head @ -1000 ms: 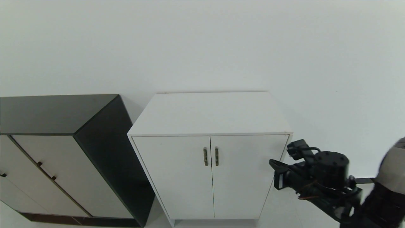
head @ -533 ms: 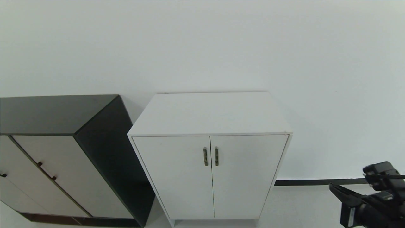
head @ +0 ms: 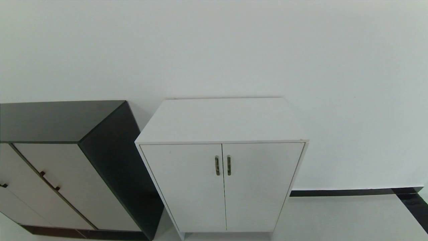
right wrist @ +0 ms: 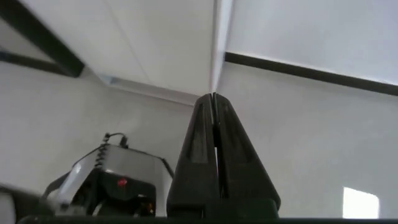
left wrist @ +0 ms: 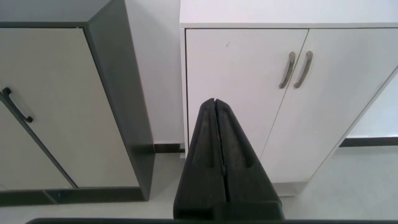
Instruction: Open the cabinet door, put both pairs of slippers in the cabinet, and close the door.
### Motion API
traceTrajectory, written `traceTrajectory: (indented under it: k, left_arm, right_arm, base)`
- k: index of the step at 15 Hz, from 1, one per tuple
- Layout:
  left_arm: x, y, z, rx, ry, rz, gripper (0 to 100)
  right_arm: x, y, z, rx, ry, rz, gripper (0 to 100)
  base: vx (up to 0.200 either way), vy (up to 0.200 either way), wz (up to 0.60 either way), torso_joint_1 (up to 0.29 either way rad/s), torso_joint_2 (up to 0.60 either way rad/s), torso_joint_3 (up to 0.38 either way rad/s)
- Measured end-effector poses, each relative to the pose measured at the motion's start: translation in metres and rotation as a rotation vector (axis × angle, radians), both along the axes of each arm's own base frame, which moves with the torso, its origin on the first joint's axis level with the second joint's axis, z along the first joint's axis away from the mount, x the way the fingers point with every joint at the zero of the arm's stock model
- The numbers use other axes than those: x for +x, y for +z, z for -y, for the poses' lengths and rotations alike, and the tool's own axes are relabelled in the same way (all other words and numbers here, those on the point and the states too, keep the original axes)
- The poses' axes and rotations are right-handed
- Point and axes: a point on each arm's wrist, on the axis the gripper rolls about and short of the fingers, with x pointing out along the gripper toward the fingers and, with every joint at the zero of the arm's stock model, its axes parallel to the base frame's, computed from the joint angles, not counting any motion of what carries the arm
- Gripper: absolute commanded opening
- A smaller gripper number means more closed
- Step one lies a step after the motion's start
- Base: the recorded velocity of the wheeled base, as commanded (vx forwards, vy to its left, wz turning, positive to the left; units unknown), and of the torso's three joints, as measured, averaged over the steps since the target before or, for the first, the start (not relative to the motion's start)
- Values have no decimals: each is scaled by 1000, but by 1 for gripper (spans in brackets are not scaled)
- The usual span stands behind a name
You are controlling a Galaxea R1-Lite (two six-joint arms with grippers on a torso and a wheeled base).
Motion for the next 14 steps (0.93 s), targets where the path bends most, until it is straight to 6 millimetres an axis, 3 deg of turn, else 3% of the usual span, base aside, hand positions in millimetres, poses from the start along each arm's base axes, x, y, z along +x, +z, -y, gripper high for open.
traceTrajectory:
  k: [2,4,11,14]
  left_arm:
    - [0,0,0,2,-1,0,0]
    - [0,0,0,3,-1,0,0]
    - [0,0,0,2,-1,0,0]
    - [0,0,0,4,-1,1,0]
  right_arm:
    - [-17,-11,6,-7,116,-12,0]
    - [-22,-11,9,6,117,46,0]
    - [-38,-12,13,40,-251,257,0]
    - [-46,-13,12,38,-310,361,0]
  base:
    - [0,0,0,0,0,0]
    - [0,0,0,0,0,0]
    - [0,0,0,0,0,0]
    - [0,0,0,0,0,0]
